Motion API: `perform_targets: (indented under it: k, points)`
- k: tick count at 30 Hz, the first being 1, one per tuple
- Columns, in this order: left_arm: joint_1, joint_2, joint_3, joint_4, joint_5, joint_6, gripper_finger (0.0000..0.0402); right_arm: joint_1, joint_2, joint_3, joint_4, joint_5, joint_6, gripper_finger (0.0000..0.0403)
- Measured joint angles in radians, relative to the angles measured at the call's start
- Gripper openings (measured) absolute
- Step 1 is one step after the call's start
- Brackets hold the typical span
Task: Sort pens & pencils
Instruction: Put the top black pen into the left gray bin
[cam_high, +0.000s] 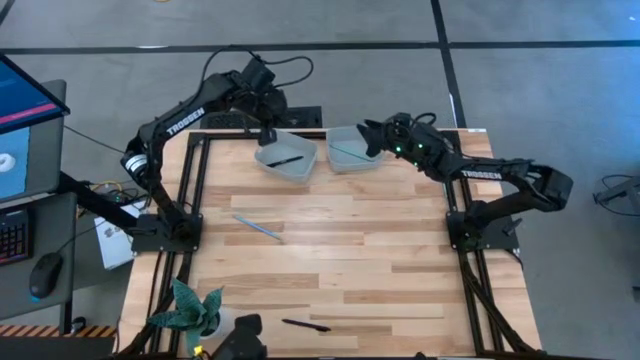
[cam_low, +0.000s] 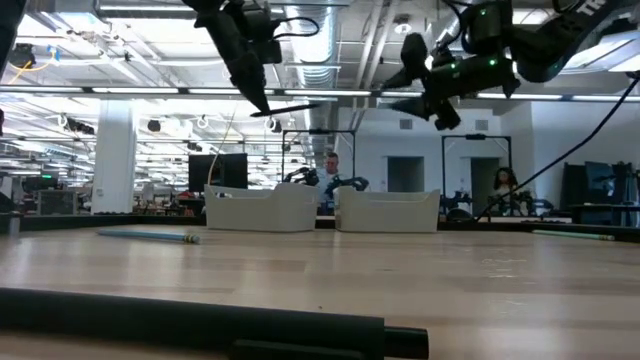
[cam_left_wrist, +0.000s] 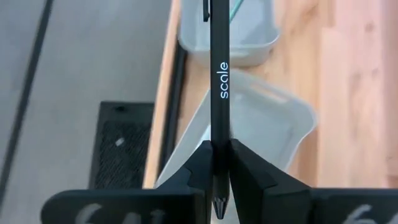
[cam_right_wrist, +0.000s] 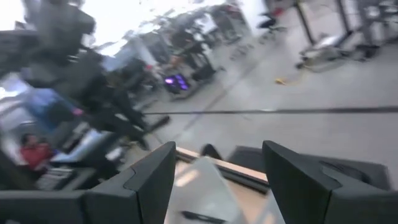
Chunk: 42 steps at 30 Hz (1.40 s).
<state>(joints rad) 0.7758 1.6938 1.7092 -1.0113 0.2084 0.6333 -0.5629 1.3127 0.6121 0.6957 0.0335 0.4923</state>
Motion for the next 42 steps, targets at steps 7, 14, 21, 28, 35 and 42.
perform_targets:
  k: [7,14,21,28,35,42]
  points:
    - [-0.005,0.000,0.000,0.052,0.103,-0.033,0.0026,0.017,-0.029,0.001,0.024,-0.088,-0.002,0.0260]
    - [-0.001,0.000,0.000,0.169,0.288,-0.042,0.0026,0.060,-0.038,0.002,0.025,-0.089,-0.002,0.0260]
    - [0.027,0.001,0.000,0.343,0.537,-0.118,0.0027,0.070,-0.038,0.002,0.055,-0.087,-0.002,0.0260]
    - [0.028,0.010,0.000,0.532,0.774,-0.253,0.0027,0.061,-0.039,0.019,0.187,-0.086,-0.005,0.0260]
    - [-0.027,0.010,0.000,0.714,0.776,-0.354,0.0027,0.067,-0.032,0.150,0.004,-0.085,-0.202,0.0260]
    - [-0.066,0.010,0.000,0.815,0.746,-0.403,0.0027,0.085,-0.032,0.253,-0.164,-0.085,-0.284,0.0260]
